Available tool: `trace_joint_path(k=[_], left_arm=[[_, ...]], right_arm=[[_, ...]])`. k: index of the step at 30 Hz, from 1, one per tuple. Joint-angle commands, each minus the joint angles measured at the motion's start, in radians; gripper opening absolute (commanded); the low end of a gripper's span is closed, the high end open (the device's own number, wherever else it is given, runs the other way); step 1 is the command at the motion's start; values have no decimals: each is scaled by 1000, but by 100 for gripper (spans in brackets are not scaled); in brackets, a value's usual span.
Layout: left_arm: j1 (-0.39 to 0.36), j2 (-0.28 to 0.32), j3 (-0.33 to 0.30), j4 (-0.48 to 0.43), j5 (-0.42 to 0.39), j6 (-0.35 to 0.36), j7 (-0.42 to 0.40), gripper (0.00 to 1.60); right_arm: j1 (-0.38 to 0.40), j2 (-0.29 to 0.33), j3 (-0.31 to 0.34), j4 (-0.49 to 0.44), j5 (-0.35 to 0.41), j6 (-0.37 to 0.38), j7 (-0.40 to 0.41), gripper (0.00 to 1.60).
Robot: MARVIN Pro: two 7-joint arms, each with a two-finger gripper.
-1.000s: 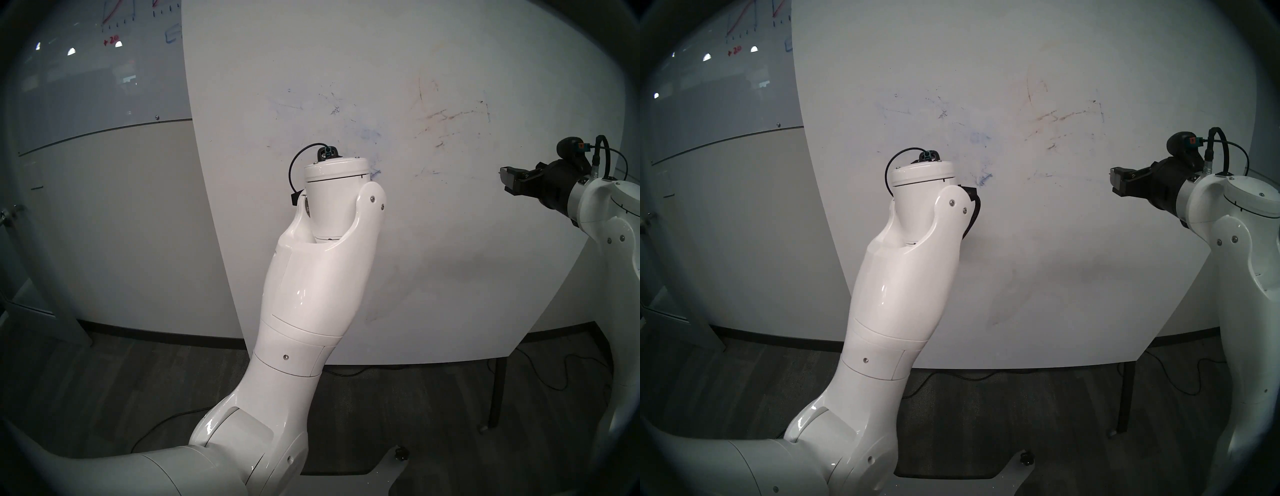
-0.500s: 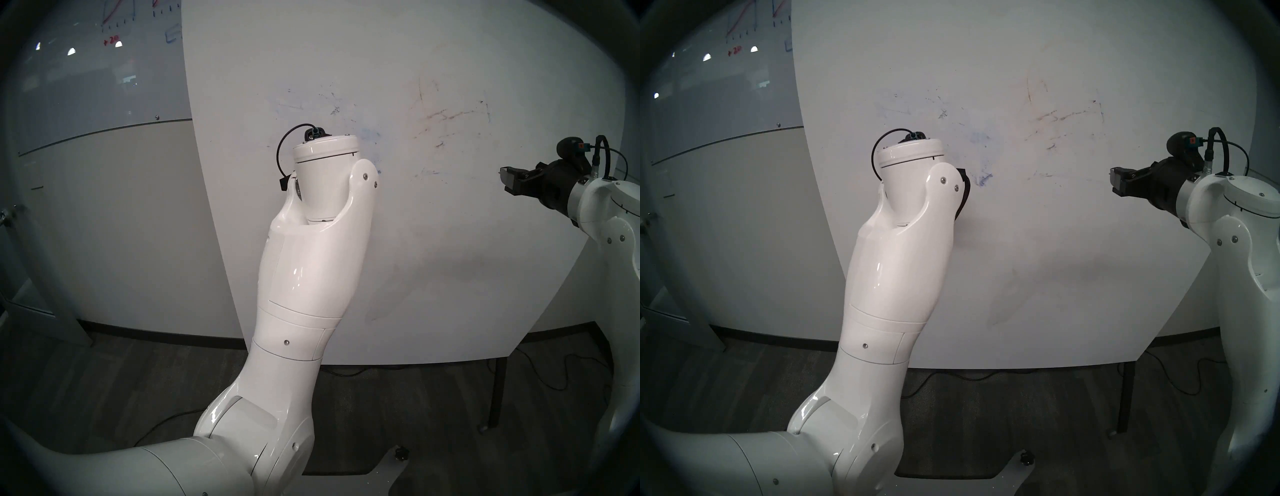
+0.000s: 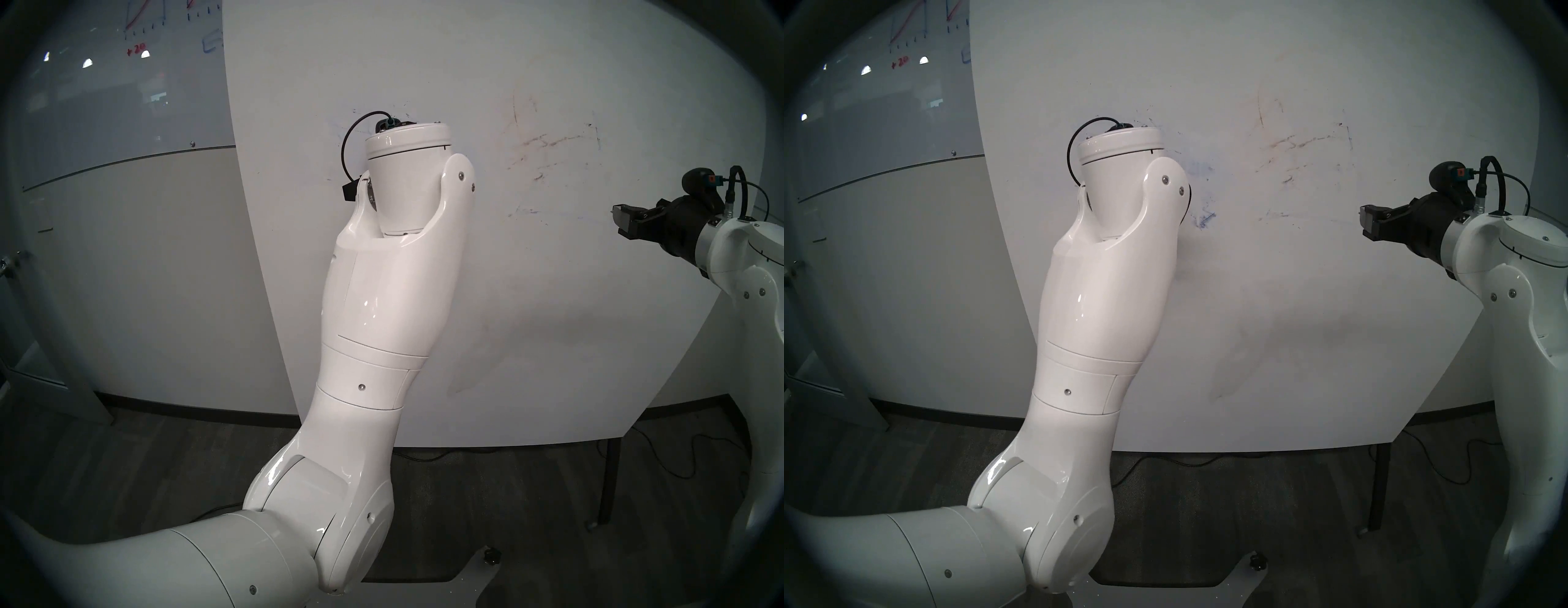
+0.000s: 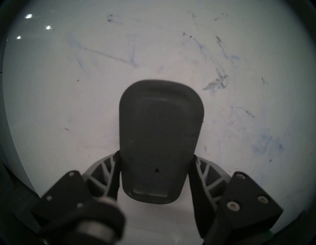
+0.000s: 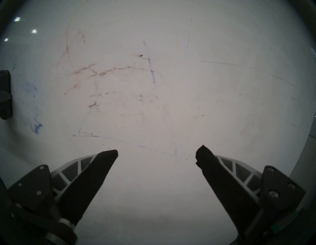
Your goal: Erase all marks on the whiteboard with the eraser
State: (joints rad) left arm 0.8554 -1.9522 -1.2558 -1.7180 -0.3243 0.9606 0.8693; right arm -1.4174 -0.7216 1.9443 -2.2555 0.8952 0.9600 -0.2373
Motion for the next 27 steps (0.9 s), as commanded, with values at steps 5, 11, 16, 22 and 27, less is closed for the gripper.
trace_joint_path(k=[5,11,16,22,27], left_arm=[[46,-23,6,-13,-40,-1,89,0],[85,4,20,-19,-89,-1,105,0],[111,23,21,-29,-112,-1,99,0],[138,46,20,-43,-140,-1,102,0],[156,61,13,-60,-153,-1,102,0]], right_arm=[[9,4,3,-4,-2,-8,2,160],[9,4,3,-4,-2,-7,1,160],[9,4,3,-4,-2,-7,1,160],[9,4,3,-5,-2,-7,1,160],[9,4,3,-5,-2,-7,1,160]])
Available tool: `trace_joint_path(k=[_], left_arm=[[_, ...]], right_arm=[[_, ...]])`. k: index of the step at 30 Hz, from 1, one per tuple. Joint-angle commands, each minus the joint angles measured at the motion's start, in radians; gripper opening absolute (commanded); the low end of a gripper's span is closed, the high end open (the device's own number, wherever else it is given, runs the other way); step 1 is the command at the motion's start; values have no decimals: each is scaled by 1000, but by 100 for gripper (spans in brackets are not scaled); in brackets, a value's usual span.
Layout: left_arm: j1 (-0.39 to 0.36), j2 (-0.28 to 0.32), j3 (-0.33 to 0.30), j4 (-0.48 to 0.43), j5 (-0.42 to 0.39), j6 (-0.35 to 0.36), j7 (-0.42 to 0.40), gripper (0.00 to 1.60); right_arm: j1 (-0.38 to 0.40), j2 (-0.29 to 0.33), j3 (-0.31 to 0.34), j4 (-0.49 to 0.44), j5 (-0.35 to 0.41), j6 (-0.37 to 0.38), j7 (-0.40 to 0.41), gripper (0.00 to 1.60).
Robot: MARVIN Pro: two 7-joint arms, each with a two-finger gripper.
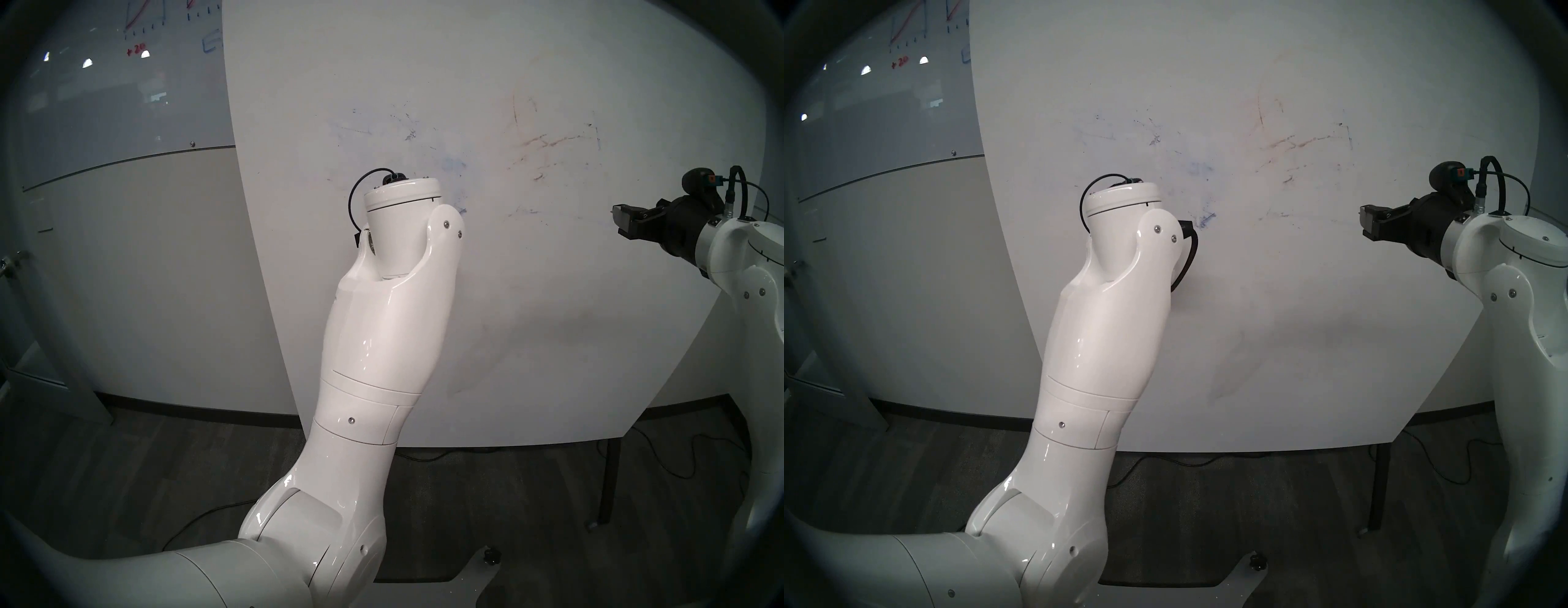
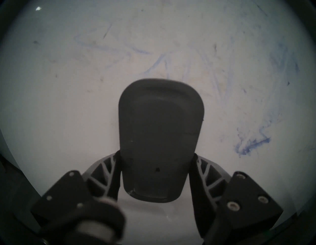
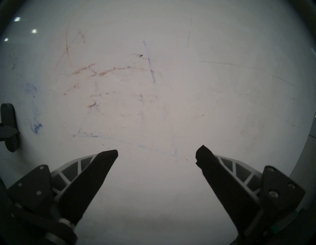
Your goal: Erase all marks on the whiteboard with the eraser
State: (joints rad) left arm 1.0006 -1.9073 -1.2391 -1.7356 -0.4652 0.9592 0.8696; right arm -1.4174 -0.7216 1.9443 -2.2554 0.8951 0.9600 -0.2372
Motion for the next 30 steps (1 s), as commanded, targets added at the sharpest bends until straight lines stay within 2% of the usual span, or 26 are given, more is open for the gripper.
trace_joint_path(k=[1,5,7,8,15,20,21,22,24,25,26,30], left_arm=[[14,18,-5,-47,-15,1,109,0],[28,30,-7,-84,-10,1,98,0],[36,38,-3,-108,-35,1,115,0],[43,43,-3,-121,-35,1,95,0],[80,82,33,-191,-74,1,125,0],[97,97,44,-232,-69,1,122,0],[96,91,40,-227,-37,1,75,0],[109,106,60,-263,-56,1,101,0],[105,106,75,-272,-66,1,123,0],[109,105,72,-271,-41,1,85,0],[106,105,77,-268,-51,1,108,0],[95,97,89,-268,-59,1,108,0]], right_arm=[[9,4,3,-5,-2,-7,1,160],[9,4,3,-5,-2,-7,1,160],[9,4,3,-5,-2,-7,1,160],[9,4,3,-5,-2,-7,1,160],[9,4,3,-5,-2,-7,1,160],[9,4,3,-5,-2,-7,1,160],[9,4,3,-5,-2,-7,1,160],[9,4,3,-5,-2,-7,1,160],[9,4,3,-5,-2,-7,1,160],[9,4,3,-5,-2,-7,1,160],[9,4,3,-5,-2,-7,1,160],[9,4,3,-5,-2,-7,1,160]])
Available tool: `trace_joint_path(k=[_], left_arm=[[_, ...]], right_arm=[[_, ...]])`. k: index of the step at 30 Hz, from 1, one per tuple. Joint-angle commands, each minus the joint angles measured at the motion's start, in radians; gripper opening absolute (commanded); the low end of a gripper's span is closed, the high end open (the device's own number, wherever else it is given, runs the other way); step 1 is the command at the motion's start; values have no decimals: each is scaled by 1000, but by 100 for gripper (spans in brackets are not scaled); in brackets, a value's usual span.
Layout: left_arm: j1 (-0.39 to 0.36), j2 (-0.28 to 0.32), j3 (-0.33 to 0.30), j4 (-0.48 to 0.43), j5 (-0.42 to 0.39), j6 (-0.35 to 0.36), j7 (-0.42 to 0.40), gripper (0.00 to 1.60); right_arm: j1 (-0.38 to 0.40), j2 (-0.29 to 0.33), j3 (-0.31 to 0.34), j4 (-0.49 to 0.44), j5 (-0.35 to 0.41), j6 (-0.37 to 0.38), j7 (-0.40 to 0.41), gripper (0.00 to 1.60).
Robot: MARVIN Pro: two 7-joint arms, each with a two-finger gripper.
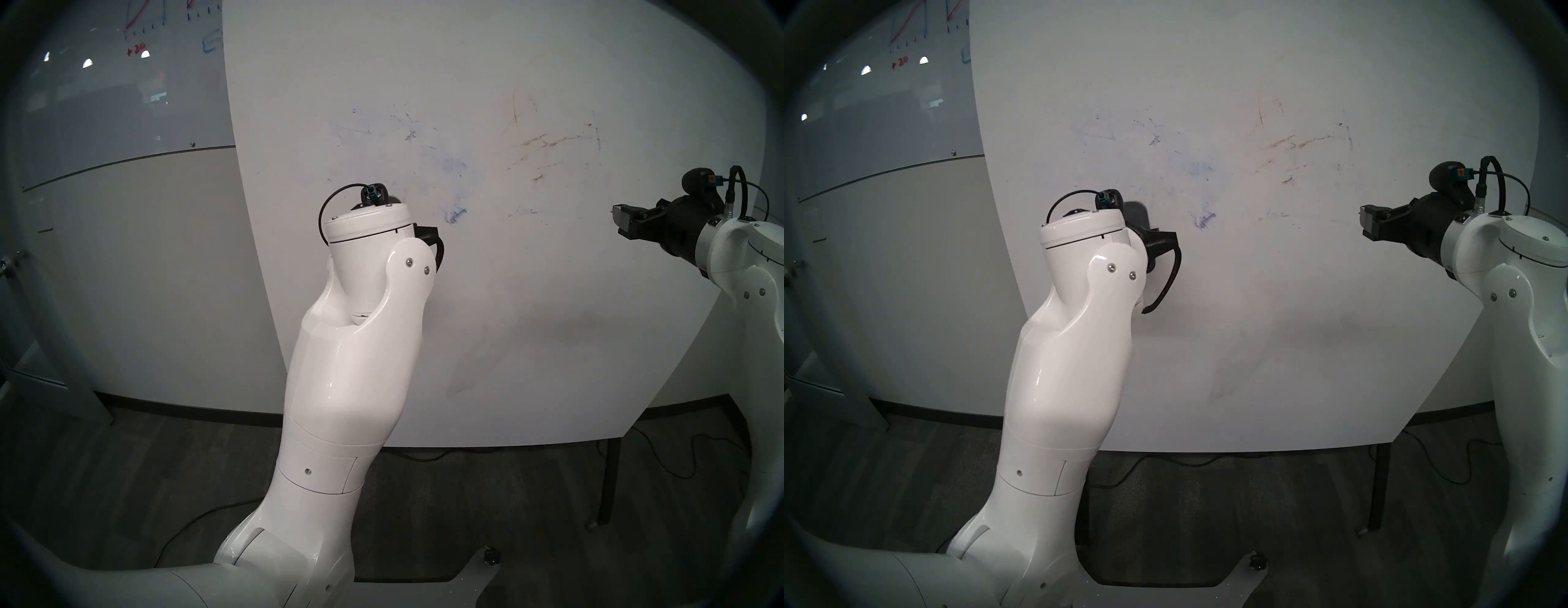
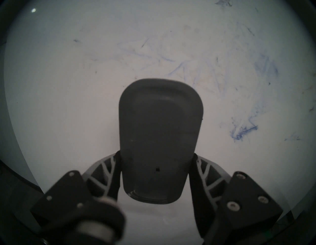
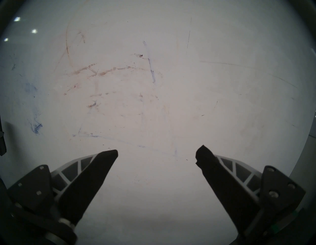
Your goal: Erase all marks on the whiteboard with the eraser
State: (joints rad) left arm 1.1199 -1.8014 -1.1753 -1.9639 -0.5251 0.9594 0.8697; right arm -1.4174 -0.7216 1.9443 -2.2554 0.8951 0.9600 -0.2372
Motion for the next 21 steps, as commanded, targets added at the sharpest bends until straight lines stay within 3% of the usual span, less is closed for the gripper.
trace_joint_path(k=[1,7,21], left_arm=[[-28,-10,32,-39,-6,1,117,0],[-45,-23,44,-27,5,1,110,0],[-51,-32,11,-43,33,1,105,0]], right_arm=[[9,4,3,-5,-2,-7,1,160],[9,4,3,-5,-2,-7,1,160],[9,4,3,-5,-2,-7,1,160]])
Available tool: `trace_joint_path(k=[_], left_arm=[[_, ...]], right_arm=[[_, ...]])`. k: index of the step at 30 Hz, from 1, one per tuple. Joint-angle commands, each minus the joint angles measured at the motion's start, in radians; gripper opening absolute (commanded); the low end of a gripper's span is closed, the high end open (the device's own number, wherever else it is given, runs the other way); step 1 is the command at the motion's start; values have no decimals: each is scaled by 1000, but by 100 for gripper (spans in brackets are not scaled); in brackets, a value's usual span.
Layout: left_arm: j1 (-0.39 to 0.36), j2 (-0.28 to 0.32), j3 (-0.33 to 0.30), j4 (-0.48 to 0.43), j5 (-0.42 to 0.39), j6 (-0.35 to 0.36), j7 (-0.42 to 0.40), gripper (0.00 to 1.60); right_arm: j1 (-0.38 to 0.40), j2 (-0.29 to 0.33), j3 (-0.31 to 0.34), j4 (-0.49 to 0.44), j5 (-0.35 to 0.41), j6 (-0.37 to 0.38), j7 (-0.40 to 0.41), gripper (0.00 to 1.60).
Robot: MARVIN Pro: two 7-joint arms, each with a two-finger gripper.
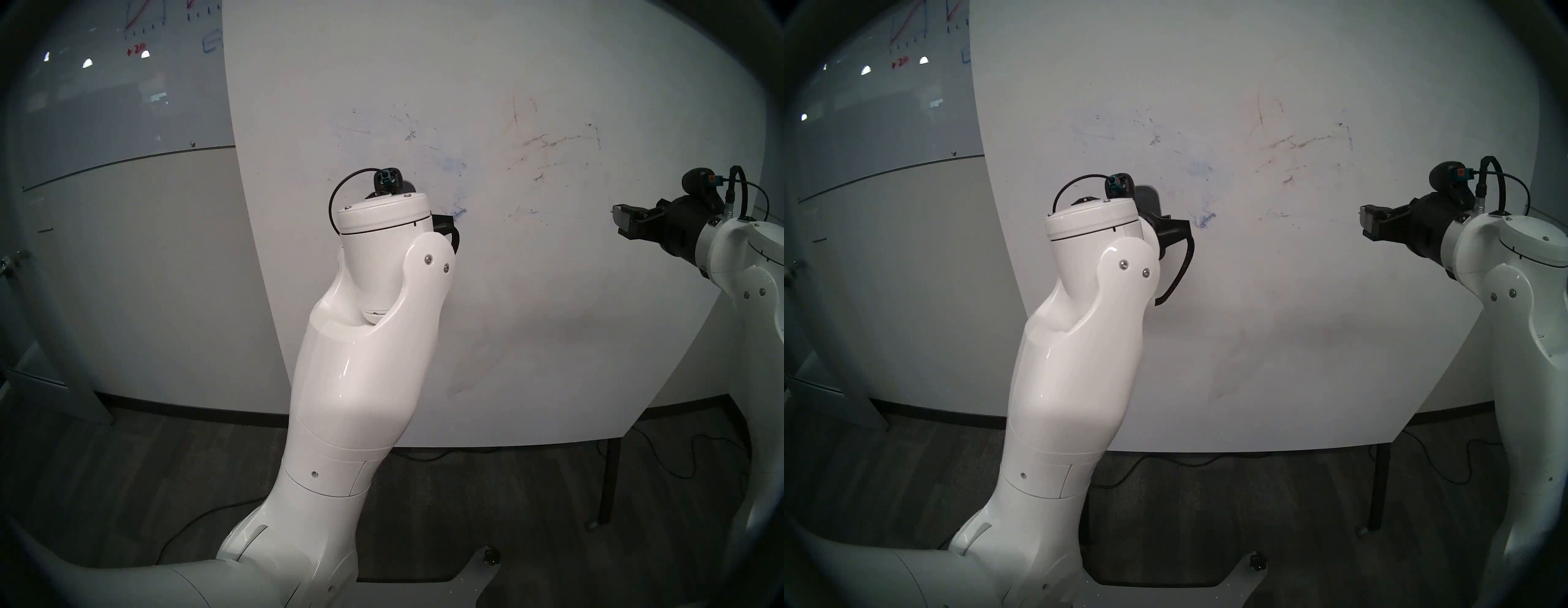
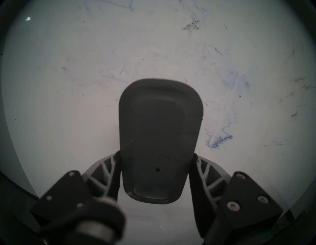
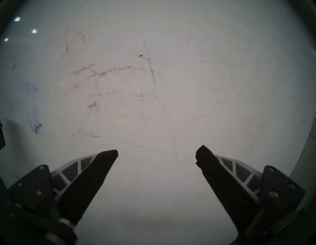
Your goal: Erase all marks on the whiteboard with the eraser
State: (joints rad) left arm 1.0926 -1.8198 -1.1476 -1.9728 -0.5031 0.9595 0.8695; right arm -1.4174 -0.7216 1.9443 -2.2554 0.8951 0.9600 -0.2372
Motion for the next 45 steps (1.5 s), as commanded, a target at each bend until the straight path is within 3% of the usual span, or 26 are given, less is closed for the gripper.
trace_joint_path(k=[1,16,30,45], left_arm=[[-22,-12,-20,-40,12,0,105,0],[30,29,-70,-129,-8,0,99,0],[26,57,-120,-163,-53,0,84,0],[-8,135,-200,-149,-181,0,67,0]], right_arm=[[9,4,3,-5,-2,-7,1,160],[9,4,3,-5,-2,-7,1,160],[9,4,3,-5,-2,-7,1,160],[9,4,3,-5,-2,-7,1,160]])
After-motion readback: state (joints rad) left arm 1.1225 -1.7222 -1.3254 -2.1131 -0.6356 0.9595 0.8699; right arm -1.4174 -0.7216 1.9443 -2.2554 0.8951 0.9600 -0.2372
